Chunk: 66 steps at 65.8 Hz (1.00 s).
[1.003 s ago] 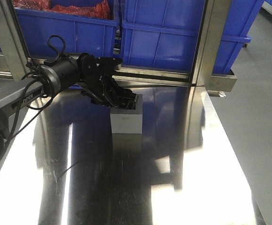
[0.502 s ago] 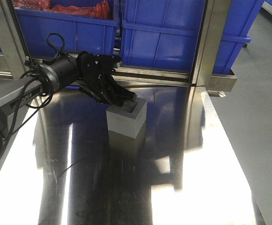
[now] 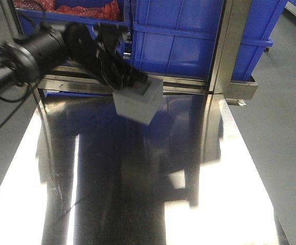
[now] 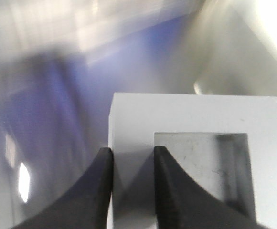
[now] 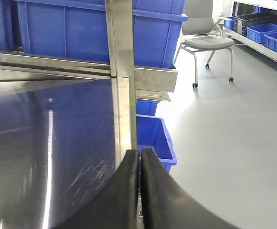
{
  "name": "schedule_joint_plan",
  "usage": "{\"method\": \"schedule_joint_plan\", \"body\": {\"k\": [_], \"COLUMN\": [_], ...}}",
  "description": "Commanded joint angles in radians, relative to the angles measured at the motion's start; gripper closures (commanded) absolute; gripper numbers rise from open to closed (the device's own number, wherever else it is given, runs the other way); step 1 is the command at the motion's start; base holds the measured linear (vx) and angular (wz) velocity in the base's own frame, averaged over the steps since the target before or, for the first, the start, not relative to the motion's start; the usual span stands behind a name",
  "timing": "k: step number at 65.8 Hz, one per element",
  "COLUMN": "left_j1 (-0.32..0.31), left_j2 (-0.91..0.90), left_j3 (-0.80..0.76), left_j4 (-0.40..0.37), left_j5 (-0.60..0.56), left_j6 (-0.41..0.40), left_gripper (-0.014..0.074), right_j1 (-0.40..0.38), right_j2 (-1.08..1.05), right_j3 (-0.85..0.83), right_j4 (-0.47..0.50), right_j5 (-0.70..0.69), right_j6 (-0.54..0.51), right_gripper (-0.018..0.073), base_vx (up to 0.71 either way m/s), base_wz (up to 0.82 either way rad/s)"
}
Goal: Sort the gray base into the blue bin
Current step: 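Grasp the gray block's rim with the left gripper and lift it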
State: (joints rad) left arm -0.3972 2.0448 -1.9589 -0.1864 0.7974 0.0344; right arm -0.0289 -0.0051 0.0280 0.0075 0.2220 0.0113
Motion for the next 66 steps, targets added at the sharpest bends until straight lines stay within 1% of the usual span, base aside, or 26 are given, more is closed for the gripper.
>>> {"method": "schedule_joint_plan", "body": {"k": [1, 7, 13, 22, 32, 41, 52, 66], "left_j1": [-0.008, -0.008, -0.008, -0.008, -0.008, -0.008, -0.008, -0.008], "left_j2": [-0.14, -0.197, -0.279, -0.439, -0.642, -0.828, -1.061, -1.3], "left_j3": [-0.035, -0.027, 0.036, 0.222, 0.481, 0.703, 0.944, 1.154], "left_j4": [-0.023, -0.024, -0.024, -0.024, -0.024, -0.031, -0.033, -0.033], "left_j5": [-0.083, -0.084, -0.122, -0.225, -0.368, -0.464, -0.564, -0.632], "left_j6": [0.02, 0.031, 0.036, 0.038, 0.038, 0.038, 0.038, 0.037], "left_gripper": [0.0603, 0.0603, 0.0603, 0.0603, 0.0603, 0.0603, 0.0603, 0.0603], "right_j1": [-0.003, -0.003, -0.003, -0.003, -0.003, -0.003, -0.003, -0.003], "right_j2": [0.018, 0.018, 0.018, 0.018, 0.018, 0.018, 0.018, 0.018], "right_j3": [0.002, 0.002, 0.002, 0.002, 0.002, 0.002, 0.002, 0.002], "right_j4": [-0.008, -0.008, -0.008, -0.008, -0.008, -0.008, -0.008, -0.008], "right_j5": [-0.072, -0.072, -0.072, -0.072, -0.072, -0.072, -0.072, -0.072], "right_j6": [-0.011, -0.011, -0.011, -0.011, -0.011, -0.011, -0.011, -0.011], "right_gripper": [0.0564, 0.0564, 0.0564, 0.0564, 0.0564, 0.0564, 0.0564, 0.0564], "base_vx": [0.0, 0.0, 0.0, 0.0, 0.0, 0.0, 0.0, 0.0], "base_wz": [0.0, 0.0, 0.0, 0.0, 0.0, 0.0, 0.0, 0.0]}}
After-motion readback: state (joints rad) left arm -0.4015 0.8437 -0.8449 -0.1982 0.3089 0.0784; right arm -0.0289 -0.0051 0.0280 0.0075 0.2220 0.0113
